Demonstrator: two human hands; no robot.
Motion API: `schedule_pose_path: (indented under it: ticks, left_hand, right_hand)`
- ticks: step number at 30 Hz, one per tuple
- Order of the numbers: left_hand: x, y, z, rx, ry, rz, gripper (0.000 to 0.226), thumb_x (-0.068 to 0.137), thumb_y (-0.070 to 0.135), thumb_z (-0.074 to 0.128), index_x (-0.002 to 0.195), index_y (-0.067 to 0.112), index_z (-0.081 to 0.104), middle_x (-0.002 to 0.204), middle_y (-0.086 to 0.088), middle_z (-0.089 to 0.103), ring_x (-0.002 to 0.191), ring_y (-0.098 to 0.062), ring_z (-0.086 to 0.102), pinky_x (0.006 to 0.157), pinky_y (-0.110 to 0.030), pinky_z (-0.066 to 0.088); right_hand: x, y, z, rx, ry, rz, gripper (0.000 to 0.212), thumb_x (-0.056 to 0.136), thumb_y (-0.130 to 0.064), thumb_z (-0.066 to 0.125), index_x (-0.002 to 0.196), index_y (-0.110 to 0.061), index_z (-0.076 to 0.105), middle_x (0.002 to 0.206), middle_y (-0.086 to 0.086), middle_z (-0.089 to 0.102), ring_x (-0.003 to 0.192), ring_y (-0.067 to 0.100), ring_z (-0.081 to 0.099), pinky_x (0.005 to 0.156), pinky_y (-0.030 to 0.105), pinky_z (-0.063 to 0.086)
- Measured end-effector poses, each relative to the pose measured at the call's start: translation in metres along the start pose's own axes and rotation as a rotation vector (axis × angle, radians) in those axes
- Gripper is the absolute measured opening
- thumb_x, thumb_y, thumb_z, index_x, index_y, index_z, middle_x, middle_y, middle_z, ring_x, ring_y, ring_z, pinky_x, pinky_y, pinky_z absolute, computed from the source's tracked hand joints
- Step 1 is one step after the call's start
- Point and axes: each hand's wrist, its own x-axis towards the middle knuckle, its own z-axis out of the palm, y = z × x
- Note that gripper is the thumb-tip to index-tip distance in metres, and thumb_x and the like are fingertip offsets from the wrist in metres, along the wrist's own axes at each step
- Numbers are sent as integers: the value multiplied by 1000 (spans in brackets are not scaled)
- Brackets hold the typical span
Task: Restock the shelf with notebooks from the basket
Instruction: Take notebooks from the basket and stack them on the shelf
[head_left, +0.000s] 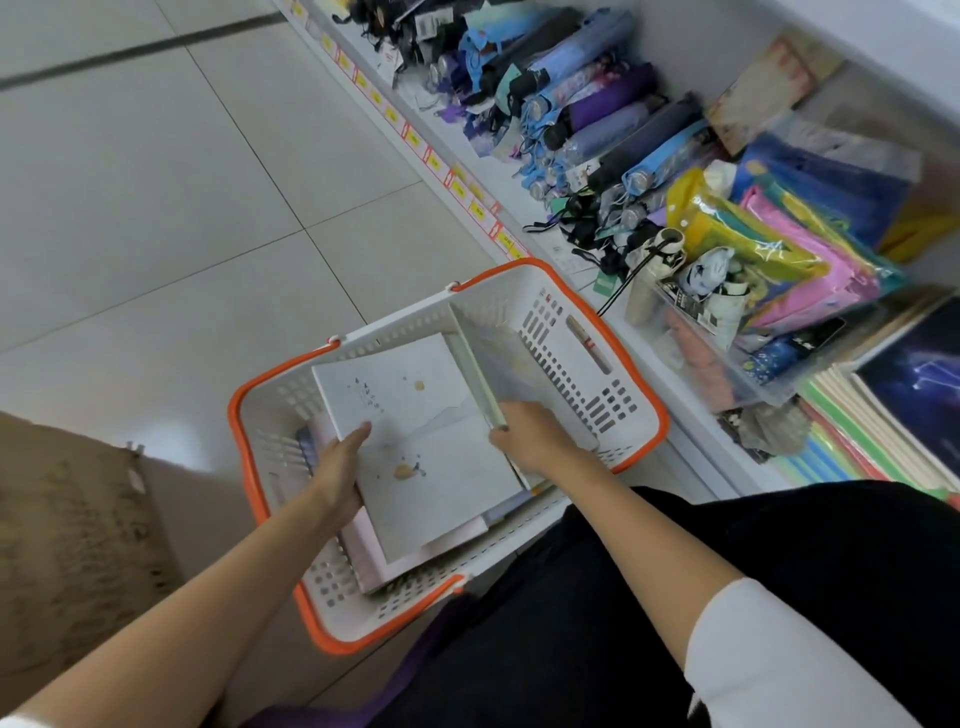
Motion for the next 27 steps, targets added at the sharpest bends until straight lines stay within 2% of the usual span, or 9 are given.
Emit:
schedule_pose_path:
  ticks: [3, 5, 8, 11, 14, 17, 20, 24, 27]
  left_hand:
    - [-3, 2, 8, 28, -9, 22, 48, 91, 54, 50, 129, 25, 54, 121, -9, 66, 108, -34, 63, 97, -57, 45]
    - [-4, 2, 11, 70, 8, 31, 72, 75, 71, 56, 127, 21, 57, 117, -10, 68, 104, -33, 66, 96, -56, 47]
    - [-12, 7, 22, 160, 130, 6, 99, 59, 79, 66, 129, 11, 50, 119, -4, 63, 101, -31, 65, 90, -48, 53]
    - [-16, 9, 31, 139, 201, 45, 52, 81, 29, 75, 118, 0, 54, 113, -16, 65, 89, -30, 63, 76, -37, 52]
    - [-15, 13, 27, 95, 152, 106, 32, 84, -3, 66, 115, -2, 59, 117, -23, 64, 88, -31, 64, 76, -39, 52]
    - [-27, 32, 28, 44, -49, 133, 16, 88, -1, 60, 102, 6, 64, 96, -13, 72, 73, -21, 71, 65, -32, 58]
    - [-44, 58, 41, 59, -212, 112, 16, 92, 9, 58, 106, 6, 64, 90, -8, 74, 71, -18, 72, 61, -31, 60]
    - [-64, 87, 83, 54, -342, 16, 28, 91, 33, 59, 106, 11, 68, 101, -10, 72, 80, -24, 72, 68, -38, 60]
    - [-80, 103, 125, 73, -346, 44, 48, 78, 48, 69, 111, 13, 71, 106, -12, 72, 89, -27, 70, 77, -44, 59]
  right_hand:
    - [-18, -37, 5, -94, -118, -169, 21, 85, -16, 53, 68, -7, 42, 60, 6, 39, 54, 20, 38, 50, 30, 27]
    - [-31, -53, 14, -198, -166, -257, 20, 86, -15, 52, 70, -4, 46, 57, 7, 40, 51, 22, 39, 47, 31, 27]
    - [-41, -62, 28, -203, -209, -311, 18, 91, -17, 51, 91, 1, 55, 71, 14, 54, 64, 31, 53, 52, 34, 35]
    - [-47, -60, 43, -73, -268, -327, 30, 96, -21, 49, 120, -5, 57, 106, 16, 65, 97, 32, 60, 77, 40, 49]
    - [-45, -47, 36, 143, -212, -232, 45, 97, -31, 53, 138, -14, 50, 141, 8, 51, 128, 24, 49, 107, 38, 39]
    - [-32, -16, 5, 141, -7, -95, 62, 96, -39, 53, 148, -13, 32, 153, 8, 34, 139, 26, 34, 114, 40, 30]
    - [-33, 6, -31, 406, 41, 97, 70, 99, -48, 42, 154, -13, 16, 160, 5, 18, 147, 23, 18, 118, 39, 18]
    - [-58, 16, -70, 767, -61, 188, 63, 100, -53, 31, 153, -22, 18, 160, -2, 15, 148, 21, 15, 119, 45, 13]
    - [-86, 14, -105, 929, 126, 114, 49, 102, -40, 37, 147, -20, 33, 149, -3, 37, 137, 19, 37, 108, 41, 32]
